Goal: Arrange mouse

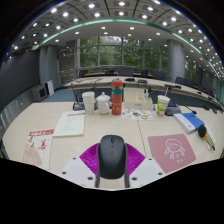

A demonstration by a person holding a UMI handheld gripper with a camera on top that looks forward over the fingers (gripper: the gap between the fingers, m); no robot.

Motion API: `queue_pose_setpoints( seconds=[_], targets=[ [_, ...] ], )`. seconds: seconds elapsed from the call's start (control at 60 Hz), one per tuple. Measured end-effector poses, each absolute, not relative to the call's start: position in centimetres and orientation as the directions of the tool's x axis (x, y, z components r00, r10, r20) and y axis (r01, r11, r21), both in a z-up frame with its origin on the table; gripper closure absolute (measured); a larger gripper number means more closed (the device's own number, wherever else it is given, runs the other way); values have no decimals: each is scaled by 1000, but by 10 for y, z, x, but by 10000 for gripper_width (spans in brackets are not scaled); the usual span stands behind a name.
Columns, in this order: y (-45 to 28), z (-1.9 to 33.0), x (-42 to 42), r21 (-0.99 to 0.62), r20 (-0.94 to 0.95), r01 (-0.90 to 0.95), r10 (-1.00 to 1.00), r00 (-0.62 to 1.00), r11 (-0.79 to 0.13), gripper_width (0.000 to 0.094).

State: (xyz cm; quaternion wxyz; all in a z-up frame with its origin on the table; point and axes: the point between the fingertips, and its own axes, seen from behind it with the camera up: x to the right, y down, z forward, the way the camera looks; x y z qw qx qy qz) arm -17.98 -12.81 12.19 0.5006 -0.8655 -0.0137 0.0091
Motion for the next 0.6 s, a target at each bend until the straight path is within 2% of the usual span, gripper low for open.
queue_pose_setpoints(
  seconds=[0.05, 0.117, 0.183, 0.233, 0.367, 0.467, 0.6],
  targets=[
    [-119, 163, -163, -897, -16, 0, 32, 999, -442, 610],
    [-103, 198, -123, -921, -35, -26, 16, 999, -389, 611],
    [-92, 219, -77, -935, -44, -44, -5, 999, -353, 612],
    [-78, 220, -37, -936, -42, -50, -28, 999, -349, 611],
    [-60, 173, 58, -907, -25, -56, -80, 997, -417, 612],
    [-55, 110, 103, -868, -9, -50, -85, 996, -495, 611],
    [-52, 35, 121, -814, -17, -42, -49, 999, -579, 610]
  ],
)
